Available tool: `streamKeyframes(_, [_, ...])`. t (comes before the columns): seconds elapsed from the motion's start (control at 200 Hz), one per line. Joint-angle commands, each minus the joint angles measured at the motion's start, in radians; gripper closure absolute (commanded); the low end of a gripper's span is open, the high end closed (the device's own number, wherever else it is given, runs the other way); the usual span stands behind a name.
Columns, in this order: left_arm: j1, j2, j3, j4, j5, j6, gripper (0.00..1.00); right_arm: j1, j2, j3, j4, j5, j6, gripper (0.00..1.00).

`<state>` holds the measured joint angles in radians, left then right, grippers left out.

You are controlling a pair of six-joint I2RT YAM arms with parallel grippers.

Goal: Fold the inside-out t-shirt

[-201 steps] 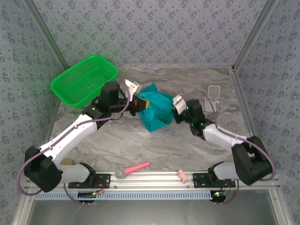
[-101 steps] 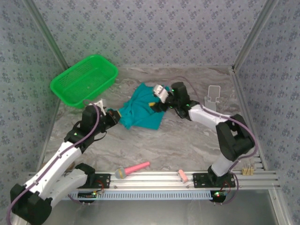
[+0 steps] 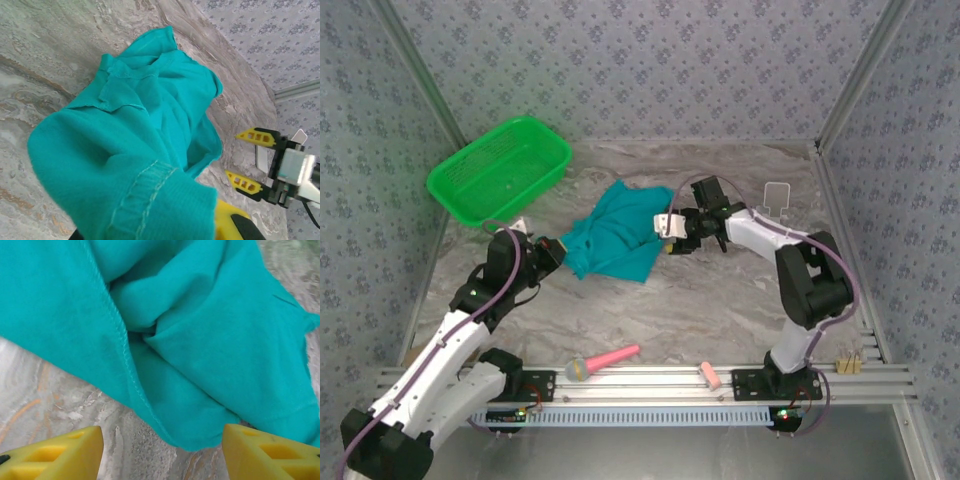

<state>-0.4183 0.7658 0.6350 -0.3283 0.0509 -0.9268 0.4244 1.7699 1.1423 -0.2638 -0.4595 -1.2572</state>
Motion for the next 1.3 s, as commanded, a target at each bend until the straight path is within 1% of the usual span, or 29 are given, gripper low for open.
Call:
streamKeyframes(0.0, [0.009,-0.024,0.039,-0.028,-0.008,-0.009,1.00,0.019,0.079,0.059,-0.087,0.031,-0.181,0.38])
streamKeyframes(0.055, [0.012,-0.026,0.044,-0.027,-0.012,-0.016,1.00,0.024,0.112,0.078,-0.055,0.049,-0.191,0.46])
streamKeyframes(0.115, [0.013,-0.026,0.054,-0.025,-0.024,-0.028,1.00,0.029,0.123,0.059,0.017,0.061,-0.196,0.61])
streamKeyframes(0.16, [0.017,-0.023,0.067,-0.022,-0.033,-0.032,1.00,0.028,0.112,0.008,0.090,0.057,-0.153,0.82])
streamKeyframes(0.2, [0.020,-0.020,0.085,-0.021,-0.043,-0.031,1.00,0.022,0.088,-0.005,0.113,0.056,-0.111,1.00])
streamKeyframes(0.225, [0.023,-0.017,0.101,-0.024,-0.052,-0.025,1.00,0.020,0.067,-0.012,0.124,0.070,-0.079,1.00])
streamKeyframes(0.265, [0.024,-0.010,0.136,-0.038,-0.075,-0.010,1.00,0.022,0.022,-0.037,0.160,0.130,-0.045,1.00])
streamKeyframes(0.4, [0.023,0.041,0.292,-0.060,-0.184,0.056,1.00,0.043,-0.212,-0.206,0.424,0.405,0.030,1.00])
streamKeyframes(0.51, [0.020,0.114,0.471,-0.043,-0.191,0.108,1.00,0.090,-0.442,-0.260,0.502,0.554,0.028,1.00])
streamKeyframes(0.595, [0.015,0.177,0.645,-0.067,-0.189,0.149,1.00,0.117,-0.605,-0.223,0.465,0.601,0.034,1.00])
streamKeyframes(0.67, [0.002,0.217,0.761,-0.067,-0.193,0.173,1.00,0.132,-0.699,-0.145,0.388,0.632,0.041,1.00])
streamKeyframes(0.76, [-0.031,0.228,0.835,-0.047,-0.235,0.190,1.00,0.152,-0.781,-0.061,0.314,0.661,0.034,1.00])
streamKeyframes(0.8, [-0.057,0.226,0.848,-0.032,-0.269,0.202,1.00,0.153,-0.807,-0.031,0.282,0.654,0.030,1.00])
streamKeyframes(0.84, [-0.092,0.224,0.853,-0.018,-0.305,0.226,1.00,0.154,-0.830,0.009,0.204,0.634,0.028,1.00])
streamKeyframes(0.905, [-0.152,0.228,0.855,0.004,-0.341,0.266,1.00,0.155,-0.850,0.042,0.123,0.614,0.034,1.00])
streamKeyframes(0.93, [-0.168,0.231,0.857,0.006,-0.352,0.277,1.00,0.156,-0.853,0.083,0.097,0.608,0.035,1.00])
streamKeyframes(1.004, [-0.186,0.259,0.861,0.010,-0.369,0.307,1.00,0.134,-0.837,0.098,0.085,0.597,0.041,1.00])
streamKeyframes(1.049, [-0.186,0.282,0.861,0.024,-0.393,0.323,1.00,0.096,-0.808,0.109,0.078,0.569,0.057,1.00])
streamKeyframes(1.099, [-0.185,0.319,0.864,0.057,-0.427,0.368,1.00,0.025,-0.748,0.126,0.108,0.541,0.082,1.00])
streamKeyframes(1.169, [-0.174,0.390,0.890,0.118,-0.456,0.461,1.00,-0.081,-0.644,0.160,0.163,0.489,0.151,1.00])
streamKeyframes(1.209, [-0.151,0.440,0.915,0.146,-0.459,0.498,1.00,-0.124,-0.573,0.193,0.198,0.472,0.191,1.00])
streamKeyframes(1.294, [-0.068,0.571,1.001,0.174,-0.401,0.505,1.00,-0.190,-0.407,0.310,0.218,0.456,0.242,1.00])
